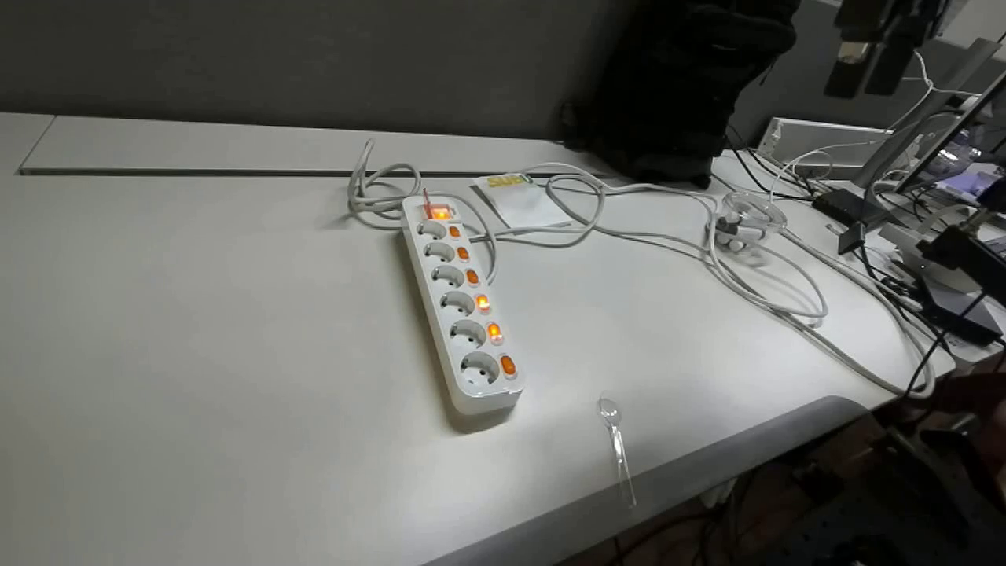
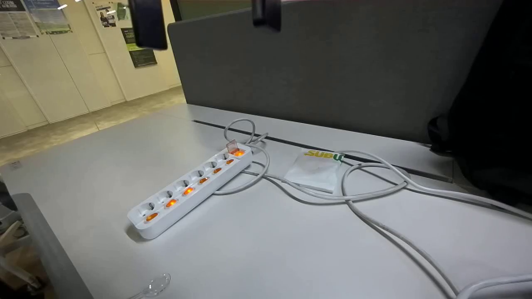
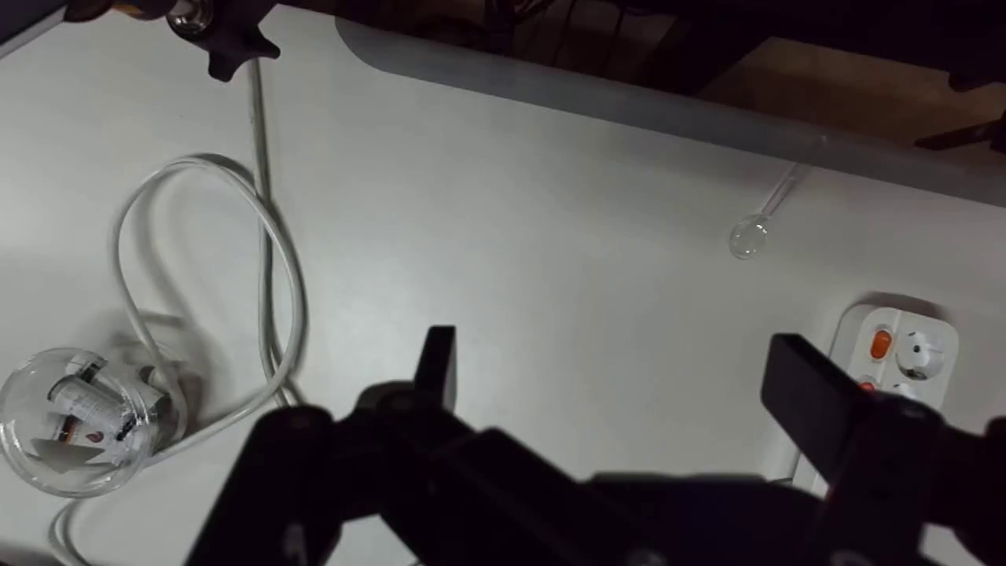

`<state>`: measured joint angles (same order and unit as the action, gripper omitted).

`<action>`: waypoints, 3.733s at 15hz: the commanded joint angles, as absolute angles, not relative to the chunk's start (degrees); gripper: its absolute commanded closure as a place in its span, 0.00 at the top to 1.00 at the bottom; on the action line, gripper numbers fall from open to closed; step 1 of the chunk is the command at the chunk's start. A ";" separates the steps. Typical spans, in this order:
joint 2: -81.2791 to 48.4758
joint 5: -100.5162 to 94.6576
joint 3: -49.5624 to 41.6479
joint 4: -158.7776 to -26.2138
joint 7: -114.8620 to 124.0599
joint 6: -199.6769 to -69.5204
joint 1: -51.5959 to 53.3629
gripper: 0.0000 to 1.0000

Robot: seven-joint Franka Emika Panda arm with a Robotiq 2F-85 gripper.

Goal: Turn off the third switch from you on the adapter

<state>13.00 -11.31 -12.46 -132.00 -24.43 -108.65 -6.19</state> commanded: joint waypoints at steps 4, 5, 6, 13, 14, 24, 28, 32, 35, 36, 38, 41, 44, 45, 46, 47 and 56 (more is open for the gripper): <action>12.96 -11.18 -11.98 -131.94 -24.52 -108.59 -6.68 1.00; 12.35 -11.43 -11.61 -131.90 -22.86 -109.82 -6.60 1.00; 11.64 -12.04 -11.18 -131.81 -21.70 -110.87 -6.51 1.00; 1.70 -17.16 -6.03 -130.40 -14.92 -118.80 -4.71 1.00; 0.24 -17.63 -5.33 -130.55 -14.20 -120.47 -4.34 0.75; -10.64 -9.46 0.95 -134.41 -19.23 -131.38 -1.00 0.11; -10.48 -10.23 2.29 -138.17 -16.72 -143.01 0.41 0.00; -11.68 -9.69 2.90 -138.12 -18.38 -145.40 0.60 0.01; -11.66 -9.68 3.08 -138.48 -18.39 -146.20 0.73 0.01; -11.65 -9.68 3.08 -138.50 -18.39 -146.23 0.73 0.01; -11.65 -9.68 3.08 -138.50 -18.39 -146.26 0.72 0.01; -13.34 -9.02 3.89 -137.64 -19.78 -147.46 0.91 0.00; -15.25 -9.50 4.95 -137.00 -20.40 -149.22 1.52 0.00; -15.97 -9.60 5.30 -136.76 -20.68 -149.50 1.69 0.00; -16.66 -9.73 5.71 -136.51 -21.20 -149.64 1.81 0.00; -17.42 -9.66 6.23 -136.32 -21.85 -149.91 1.94 0.00; -21.15 -12.89 6.80 -135.11 -21.61 -154.21 3.59 0.00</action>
